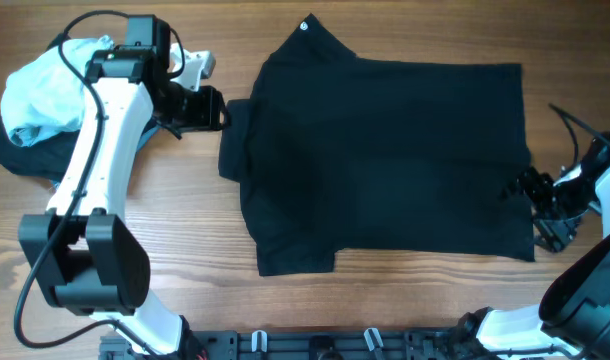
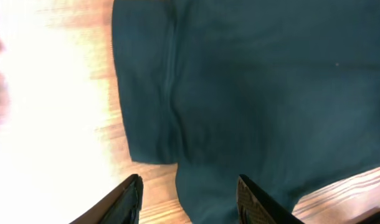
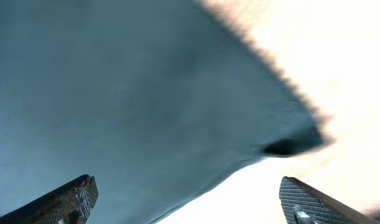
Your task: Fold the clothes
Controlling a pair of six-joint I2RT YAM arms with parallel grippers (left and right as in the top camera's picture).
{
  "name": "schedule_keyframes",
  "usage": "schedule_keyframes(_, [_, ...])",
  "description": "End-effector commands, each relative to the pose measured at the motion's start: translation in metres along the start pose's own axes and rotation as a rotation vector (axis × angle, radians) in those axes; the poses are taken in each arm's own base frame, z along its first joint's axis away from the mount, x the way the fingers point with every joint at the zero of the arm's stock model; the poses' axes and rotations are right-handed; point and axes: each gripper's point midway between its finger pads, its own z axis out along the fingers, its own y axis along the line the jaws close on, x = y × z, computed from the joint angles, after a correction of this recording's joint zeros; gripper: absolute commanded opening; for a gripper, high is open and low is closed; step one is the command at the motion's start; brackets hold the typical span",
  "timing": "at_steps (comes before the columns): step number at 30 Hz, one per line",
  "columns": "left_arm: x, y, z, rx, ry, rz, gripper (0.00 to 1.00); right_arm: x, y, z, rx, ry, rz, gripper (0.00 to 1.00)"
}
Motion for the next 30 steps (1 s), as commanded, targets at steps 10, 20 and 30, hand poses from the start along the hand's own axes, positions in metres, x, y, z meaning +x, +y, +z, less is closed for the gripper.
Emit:
schedule_keyframes(10, [0.056,-0.012,-0.007,-0.064,0.142,-0.035,0.35,0.006,-0.046,0.038,0.086,-0.019,0.062,0.88])
schedule_keyframes(20, [0.098,-0.038,0.017,0.014,0.267,-0.056,0.47,-0.014,-0.044,0.045,0.069,-0.114,0.227,0.54])
schedule_keyframes(30, [0.105,-0.076,-0.006,0.078,0.213,-0.002,1.0,0.001,-0.051,0.065,0.083,-0.095,0.232,0.19])
